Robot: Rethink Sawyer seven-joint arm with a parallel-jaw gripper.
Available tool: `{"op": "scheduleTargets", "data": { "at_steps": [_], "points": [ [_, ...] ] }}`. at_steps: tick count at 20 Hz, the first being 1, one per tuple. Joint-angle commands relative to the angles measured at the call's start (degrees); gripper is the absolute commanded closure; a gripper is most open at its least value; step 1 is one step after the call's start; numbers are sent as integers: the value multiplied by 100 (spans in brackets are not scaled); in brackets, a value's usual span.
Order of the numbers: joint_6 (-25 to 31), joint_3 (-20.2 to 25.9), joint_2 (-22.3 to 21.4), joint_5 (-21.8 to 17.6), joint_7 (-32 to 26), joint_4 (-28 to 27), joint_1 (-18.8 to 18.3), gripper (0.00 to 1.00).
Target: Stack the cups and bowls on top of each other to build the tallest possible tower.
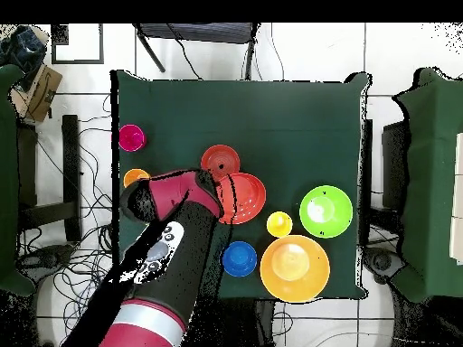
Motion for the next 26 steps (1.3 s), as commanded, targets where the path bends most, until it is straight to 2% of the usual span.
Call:
{"op": "scheduleTargets", "data": {
  "at_steps": [1, 26],
  "points": [
    [-344, 870, 64, -420, -299, 285, -178, 0],
    [-522, 1197, -19, -883, -384, 358, -546, 0]
  ]
}}
